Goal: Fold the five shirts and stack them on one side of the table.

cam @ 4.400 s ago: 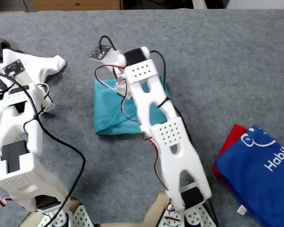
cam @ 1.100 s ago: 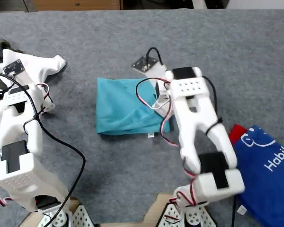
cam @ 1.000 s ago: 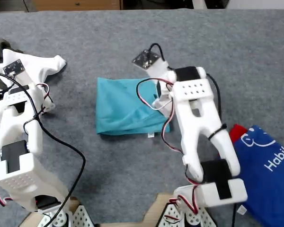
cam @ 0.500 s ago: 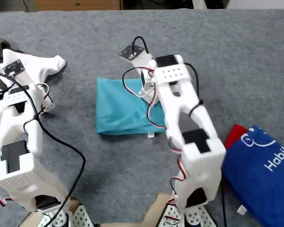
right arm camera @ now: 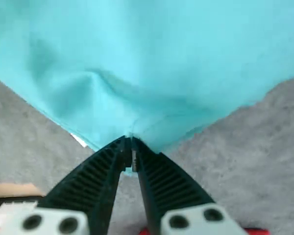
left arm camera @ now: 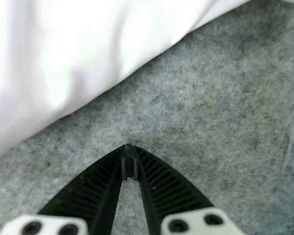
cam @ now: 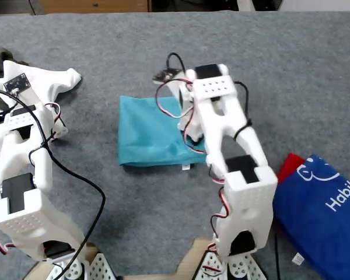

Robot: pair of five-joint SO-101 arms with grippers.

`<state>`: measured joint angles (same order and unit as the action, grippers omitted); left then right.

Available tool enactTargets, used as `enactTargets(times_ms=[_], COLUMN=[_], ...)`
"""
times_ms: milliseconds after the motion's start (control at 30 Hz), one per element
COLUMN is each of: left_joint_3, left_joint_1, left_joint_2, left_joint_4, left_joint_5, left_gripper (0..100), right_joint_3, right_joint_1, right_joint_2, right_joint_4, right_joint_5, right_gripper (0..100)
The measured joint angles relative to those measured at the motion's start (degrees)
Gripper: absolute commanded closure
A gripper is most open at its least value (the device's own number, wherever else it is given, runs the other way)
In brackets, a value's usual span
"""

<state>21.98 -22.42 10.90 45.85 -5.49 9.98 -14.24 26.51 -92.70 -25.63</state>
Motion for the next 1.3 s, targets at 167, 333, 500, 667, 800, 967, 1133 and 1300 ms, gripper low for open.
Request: enactTargets(times_ms=[167,333,500,667,800,967,1133,1300], left_joint_3=[0.0,0.0,0.0,-1.0,-8.4,-23.8,-32.8,-33.8], left_joint_1=[0.0,0.0,0.0,0.2,5.4,14.9,25.7,31.6], left_joint_2=[0.0,0.0,0.0,0.0,0.0,0.4,0.4,2.8], left_joint_4=[0.0,0.0,0.0,1.5,11.8,26.6,31.4,27.4], left_joint_5=[0.0,0.0,0.0,0.0,-0.9,-6.4,-8.4,-9.8], left_gripper=[98,98,98,98,98,98,98,98], right_joint_3=[-6.2,-7.6,-4.7,3.3,10.8,21.7,35.4,47.3], right_joint_1=[5.1,6.7,4.7,3.6,3.7,3.2,2.6,2.6], right_joint_2=[0.0,-1.8,-9.1,-13.8,-11.3,0.4,12.6,22.5], right_joint_4=[1.8,2.2,1.0,-0.4,-0.4,-0.4,-1.2,-1.2], right_joint_5=[-1.0,-1.4,-1.4,-0.4,2.0,5.5,9.5,9.8], right_gripper=[97.9,97.6,97.6,97.6,97.6,97.6,97.6,97.6])
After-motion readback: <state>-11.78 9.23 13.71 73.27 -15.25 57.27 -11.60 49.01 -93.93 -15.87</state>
